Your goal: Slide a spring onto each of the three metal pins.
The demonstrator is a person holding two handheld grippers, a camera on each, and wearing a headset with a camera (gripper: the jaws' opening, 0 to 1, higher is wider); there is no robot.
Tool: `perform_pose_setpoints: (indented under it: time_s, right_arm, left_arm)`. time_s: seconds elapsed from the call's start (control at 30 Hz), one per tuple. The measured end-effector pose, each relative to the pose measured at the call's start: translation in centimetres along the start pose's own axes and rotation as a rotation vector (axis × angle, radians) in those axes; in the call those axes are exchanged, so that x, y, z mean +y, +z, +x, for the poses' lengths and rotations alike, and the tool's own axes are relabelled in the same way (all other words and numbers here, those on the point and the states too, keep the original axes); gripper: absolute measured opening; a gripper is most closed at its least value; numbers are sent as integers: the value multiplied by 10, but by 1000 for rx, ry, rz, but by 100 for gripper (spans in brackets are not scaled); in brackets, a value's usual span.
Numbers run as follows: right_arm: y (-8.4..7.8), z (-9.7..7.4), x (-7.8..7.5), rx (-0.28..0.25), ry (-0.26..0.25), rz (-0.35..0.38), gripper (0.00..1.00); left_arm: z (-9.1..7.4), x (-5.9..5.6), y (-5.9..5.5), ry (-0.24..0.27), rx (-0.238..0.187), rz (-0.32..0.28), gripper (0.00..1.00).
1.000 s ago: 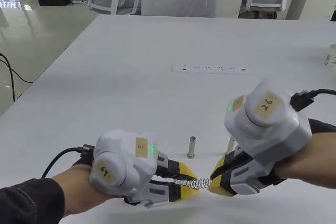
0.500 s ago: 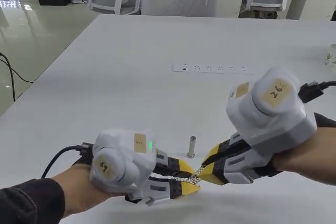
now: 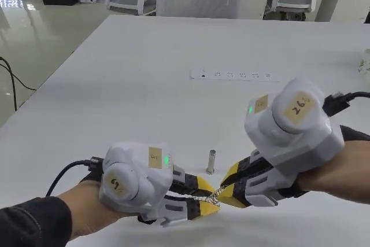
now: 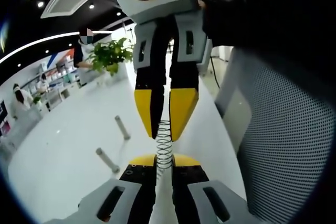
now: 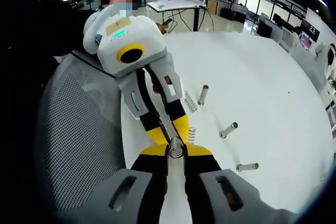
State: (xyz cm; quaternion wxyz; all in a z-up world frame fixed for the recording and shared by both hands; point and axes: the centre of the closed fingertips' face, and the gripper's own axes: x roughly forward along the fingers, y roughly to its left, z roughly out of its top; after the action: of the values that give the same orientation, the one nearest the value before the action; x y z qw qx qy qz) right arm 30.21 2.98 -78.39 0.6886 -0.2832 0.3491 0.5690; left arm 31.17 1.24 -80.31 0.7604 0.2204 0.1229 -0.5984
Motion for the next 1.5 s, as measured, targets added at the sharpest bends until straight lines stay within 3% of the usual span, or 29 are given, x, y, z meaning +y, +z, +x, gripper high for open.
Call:
perform_pose_setpoints:
  time_s: [0.33, 0.47, 0.8, 1.1, 1.23, 1.5]
  right_arm:
    - [-4, 3, 1, 26, 9, -4, 9]
    - [-4, 2, 0, 26, 5, -6, 9]
    - [0, 5, -3, 28, 4, 8, 9]
    - [-3, 0, -10, 32, -14, 17, 9]
    - [-5, -1, -11, 35, -18, 20, 9]
    - [-7, -2, -11, 36, -20, 21, 9]
  left_arm:
    - [0, -3, 12, -2, -17, 22, 2]
    - [0, -1, 11, 2, -36, -7, 2]
    - [-3, 5, 6, 16, -35, -87, 3]
    - [-3, 1, -1, 1, -22, -153, 19]
    - [-3, 0, -2, -2, -23, -164, 21]
    - [-4, 0, -10, -3, 3, -209, 39]
